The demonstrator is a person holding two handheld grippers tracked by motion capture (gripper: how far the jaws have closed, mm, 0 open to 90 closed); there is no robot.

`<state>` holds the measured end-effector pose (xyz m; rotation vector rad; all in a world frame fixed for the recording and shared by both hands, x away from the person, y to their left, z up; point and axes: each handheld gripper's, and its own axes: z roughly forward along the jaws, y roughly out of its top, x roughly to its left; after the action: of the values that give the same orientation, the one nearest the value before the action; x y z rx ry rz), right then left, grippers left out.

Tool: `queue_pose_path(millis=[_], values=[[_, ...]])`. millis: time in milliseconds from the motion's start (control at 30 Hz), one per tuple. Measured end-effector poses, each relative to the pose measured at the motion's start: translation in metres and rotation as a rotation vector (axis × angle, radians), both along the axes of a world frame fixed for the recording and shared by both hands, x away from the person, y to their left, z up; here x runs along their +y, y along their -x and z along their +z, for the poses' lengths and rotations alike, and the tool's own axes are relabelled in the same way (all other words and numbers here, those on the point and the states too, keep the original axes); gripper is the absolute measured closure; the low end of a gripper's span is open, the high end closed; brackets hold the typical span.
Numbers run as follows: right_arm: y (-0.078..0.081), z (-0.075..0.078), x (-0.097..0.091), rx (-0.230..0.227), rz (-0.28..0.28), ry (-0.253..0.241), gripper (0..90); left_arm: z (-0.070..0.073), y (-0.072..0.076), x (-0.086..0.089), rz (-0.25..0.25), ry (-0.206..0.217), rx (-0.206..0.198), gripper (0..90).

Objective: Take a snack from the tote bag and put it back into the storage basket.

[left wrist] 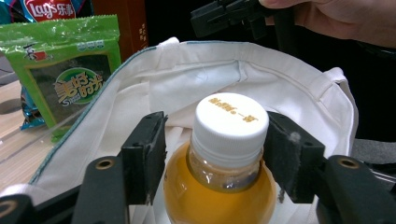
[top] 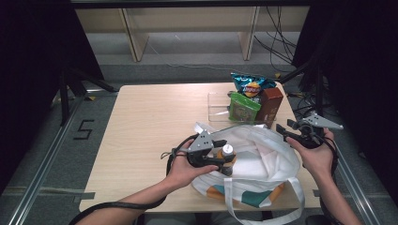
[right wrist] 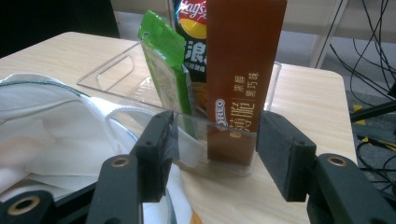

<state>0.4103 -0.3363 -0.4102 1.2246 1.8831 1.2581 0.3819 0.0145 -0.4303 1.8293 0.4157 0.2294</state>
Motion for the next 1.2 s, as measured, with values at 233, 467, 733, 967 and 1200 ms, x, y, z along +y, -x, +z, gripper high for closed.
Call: queue_pose_path(millis=[233,467,733,967,1200], values=[[0.001,0.0,0.001,0.024,-0.004,-0.012,47.8,-0.001,0.001,-0.001,-0.006,0.001,-0.008,45.2],[0.003,-0.001,0.002,0.039,-0.02,-0.021,47.8,-0.001,0.003,0.0,-0.015,0.011,-0.033,52.3],[0.002,-0.003,0.002,0.02,-0.013,-0.014,47.7,0.001,0.004,0.001,-0.012,0.015,-0.043,58.4],[0.002,-0.003,0.003,0.032,-0.024,-0.024,47.8,0.005,0.001,0.004,-0.002,0.025,-0.032,58.6],[0.002,-0.002,0.003,0.045,-0.016,-0.024,47.8,0.022,-0.003,0.012,0.012,0.066,-0.059,58.7]])
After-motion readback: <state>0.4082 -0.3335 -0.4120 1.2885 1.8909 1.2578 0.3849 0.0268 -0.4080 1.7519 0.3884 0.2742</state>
